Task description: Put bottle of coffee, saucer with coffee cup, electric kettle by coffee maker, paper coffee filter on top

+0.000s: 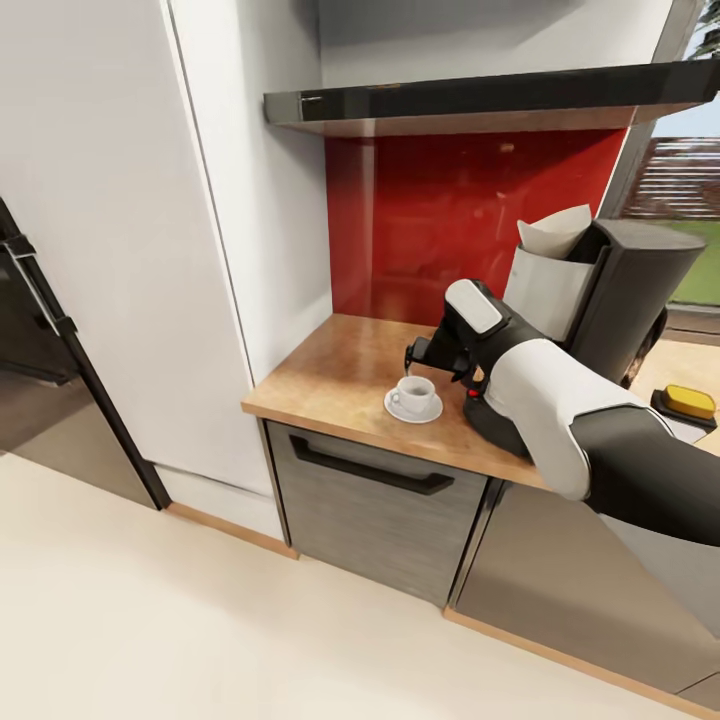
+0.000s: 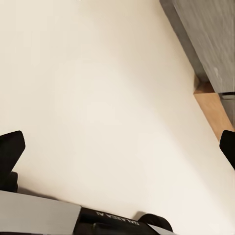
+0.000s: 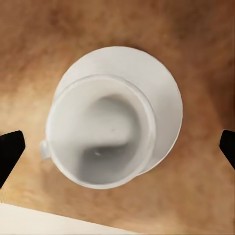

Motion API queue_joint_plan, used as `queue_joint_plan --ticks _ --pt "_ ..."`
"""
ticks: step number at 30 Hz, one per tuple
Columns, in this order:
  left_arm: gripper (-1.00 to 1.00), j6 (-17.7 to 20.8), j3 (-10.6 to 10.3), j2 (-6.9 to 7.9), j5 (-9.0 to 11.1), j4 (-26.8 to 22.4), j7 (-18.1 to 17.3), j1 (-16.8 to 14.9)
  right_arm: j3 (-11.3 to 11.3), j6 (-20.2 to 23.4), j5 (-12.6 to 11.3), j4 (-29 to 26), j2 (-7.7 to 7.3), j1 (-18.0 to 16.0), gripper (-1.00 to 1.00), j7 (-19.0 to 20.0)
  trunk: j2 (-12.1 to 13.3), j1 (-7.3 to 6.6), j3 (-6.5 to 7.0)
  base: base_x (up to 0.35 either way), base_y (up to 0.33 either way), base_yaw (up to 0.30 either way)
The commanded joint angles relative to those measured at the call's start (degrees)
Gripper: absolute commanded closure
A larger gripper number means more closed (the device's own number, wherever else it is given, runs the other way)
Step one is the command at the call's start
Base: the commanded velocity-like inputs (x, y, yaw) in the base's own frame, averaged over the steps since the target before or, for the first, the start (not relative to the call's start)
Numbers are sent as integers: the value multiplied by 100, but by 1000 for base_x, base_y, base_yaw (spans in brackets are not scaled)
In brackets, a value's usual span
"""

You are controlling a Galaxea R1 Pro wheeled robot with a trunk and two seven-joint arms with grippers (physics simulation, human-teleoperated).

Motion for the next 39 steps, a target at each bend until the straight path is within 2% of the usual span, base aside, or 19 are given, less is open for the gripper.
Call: queue_joint_plan --ticks 1,14,17,20,22,24,26,28,29,31,32,34,36,37,38,39 --pt "-100 -26 -18 2 25 9 -17 -4 43 17 -60 -11 -2 -3 -100 -46 39 -23 13 0 0 0" --pt "-100 -24 -18 2 25 9 -17 -4 45 17 -75 -458 17 -3 -100 -54 39 -23 13 0 0 0" --pt "-100 -24 -18 0 25 9 -17 -4 45 20 -319 -550 81 -3 -100 45 39 -23 13 0 0 0" --pt "-100 -27 -18 -4 25 9 -17 -4 52 25 -646 -930 129 -3 -100 454 39 -23 13 0 0 0" --pt "-100 -30 -18 -6 24 9 -20 -4 68 35 -870 -1430 154 55 -100 1072 39 -23 13 0 0 0" --pt "-100 -30 -18 -6 23 9 -24 -4 73 38 -928 -1678 161 159 -100 1376 39 -23 13 0 0 0" --pt "-100 -31 -20 -6 24 5 -29 -4 78 41 -981 -2098 166 395 -100 1830 39 -23 13 0 0 0" --pt "-100 -31 -20 -2 25 2 -37 -4 167 47 -1014 -2849 169 849 -100 2533 39 -23 13 0 0 0" --pt "-100 -33 -19 0 25 1 -40 -4 500 42 -1023 -3509 161 1292 -100 3083 39 -23 13 0 0 0" --pt "-100 -35 -19 1 25 -2 -41 -4 770 39 -1025 -3969 149 1596 -100 3438 39 -23 13 0 0 0" --pt "-100 -37 -18 1 25 -5 -42 -4 977 38 -1026 -4379 138 1909 -100 3751 39 -23 13 0 0 0" --pt "-100 -38 -18 5 25 -6 -43 -4 1113 35 -1026 -4706 131 2247 -100 4010 39 -23 13 0 0 0" --pt "-100 -39 -18 10 25 -9 -43 -4 1263 36 -1024 -5199 121 2940 -100 4408 39 -23 13 0 0 0" --pt "-100 -39 -18 12 25 -11 -43 -4 1288 38 -1021 -5308 119 3112 -100 4501 39 -23 13 0 0 0" --pt "-100 -40 -15 13 25 -13 -44 -4 1368 40 -1001 -5502 111 3462 -100 4681 39 -23 13 0 0 0" --pt "-100 -40 -14 15 25 -15 -44 -4 1516 41 -982 -5658 91 3823 -100 4832 39 -23 13 0 0 0"
